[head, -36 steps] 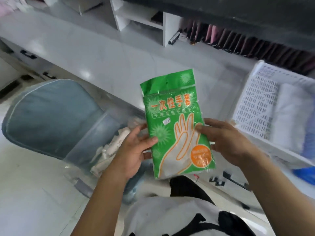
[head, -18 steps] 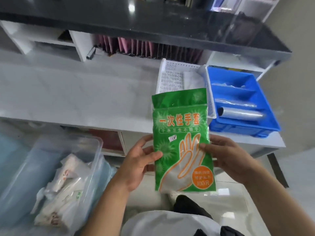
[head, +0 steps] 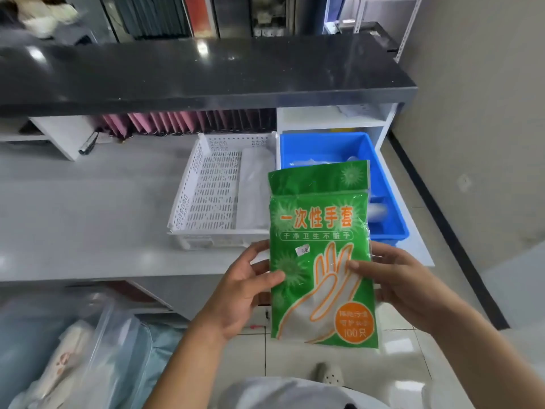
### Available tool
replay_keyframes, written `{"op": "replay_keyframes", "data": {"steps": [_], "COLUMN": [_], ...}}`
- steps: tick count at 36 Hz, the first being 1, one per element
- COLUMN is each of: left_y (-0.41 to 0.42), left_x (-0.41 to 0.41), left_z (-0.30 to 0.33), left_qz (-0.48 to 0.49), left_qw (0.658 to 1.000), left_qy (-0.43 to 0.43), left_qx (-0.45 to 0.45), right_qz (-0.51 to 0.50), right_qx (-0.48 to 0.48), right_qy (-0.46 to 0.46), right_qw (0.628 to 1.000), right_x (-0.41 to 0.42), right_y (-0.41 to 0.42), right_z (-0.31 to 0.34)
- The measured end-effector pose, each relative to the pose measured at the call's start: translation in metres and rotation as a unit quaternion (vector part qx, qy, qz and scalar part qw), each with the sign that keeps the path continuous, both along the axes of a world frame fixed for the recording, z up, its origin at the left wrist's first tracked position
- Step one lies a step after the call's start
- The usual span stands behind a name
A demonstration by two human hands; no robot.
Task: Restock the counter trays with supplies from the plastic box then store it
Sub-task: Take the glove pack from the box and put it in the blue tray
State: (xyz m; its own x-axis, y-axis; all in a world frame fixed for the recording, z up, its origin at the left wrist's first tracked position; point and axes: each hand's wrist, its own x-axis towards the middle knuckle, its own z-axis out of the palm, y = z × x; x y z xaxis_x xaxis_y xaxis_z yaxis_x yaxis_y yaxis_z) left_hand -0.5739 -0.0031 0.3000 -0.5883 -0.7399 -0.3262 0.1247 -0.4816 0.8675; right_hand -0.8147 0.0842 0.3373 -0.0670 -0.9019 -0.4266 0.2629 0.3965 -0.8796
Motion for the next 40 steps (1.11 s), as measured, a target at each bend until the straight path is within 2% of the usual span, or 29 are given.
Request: {"op": "replay_keyframes", "data": {"steps": [9, 13, 17, 20, 24, 27, 31, 36, 40], "left_y": [-0.01, -0.027, -0.056, -0.086, -0.134, -0.164, -0.189, -0.211, -0.222], "left_x": [-0.083, -0.094, -0.096, -0.091, -0.087, -0.092, -0.104, -0.113, -0.111], "left_z": [0.003, 0.011, 0.018, 0.015, -0.004, -0.018, -0.026, -0.023, -0.034], "left_qz": [0.051, 0.07, 0.049, 0.081, 0.104, 0.058, -0.017, -0.017, -0.055], "left_qw": [0.998, 0.995, 0.993, 0.984, 0.94, 0.917, 0.891, 0.835, 0.851], "left_qy": [-0.025, -0.037, -0.051, -0.104, -0.281, -0.355, -0.405, -0.465, -0.451], "left_qx": [-0.04, -0.061, -0.092, -0.118, -0.164, -0.17, -0.205, -0.293, -0.263], "right_qz": [-0.012, -0.027, -0.034, -0.035, -0.023, -0.016, 0.003, -0.007, 0.003], "right_qx": [-0.037, -0.073, -0.101, -0.122, -0.135, -0.118, -0.088, -0.05, -0.037], "right_qy": [0.039, 0.074, 0.115, 0.178, 0.327, 0.406, 0.551, 0.669, 0.742], "right_qw": [0.998, 0.994, 0.988, 0.976, 0.935, 0.906, 0.83, 0.742, 0.669], "right_x": [-0.076, -0.089, -0.096, -0.1, -0.11, -0.118, -0.123, -0.116, -0.116], "right_y": [-0.017, -0.034, -0.056, -0.076, -0.1, -0.118, -0.143, -0.177, -0.208], "right_z": [0.005, 0.014, 0.029, 0.04, 0.057, 0.068, 0.076, 0.076, 0.068]}}
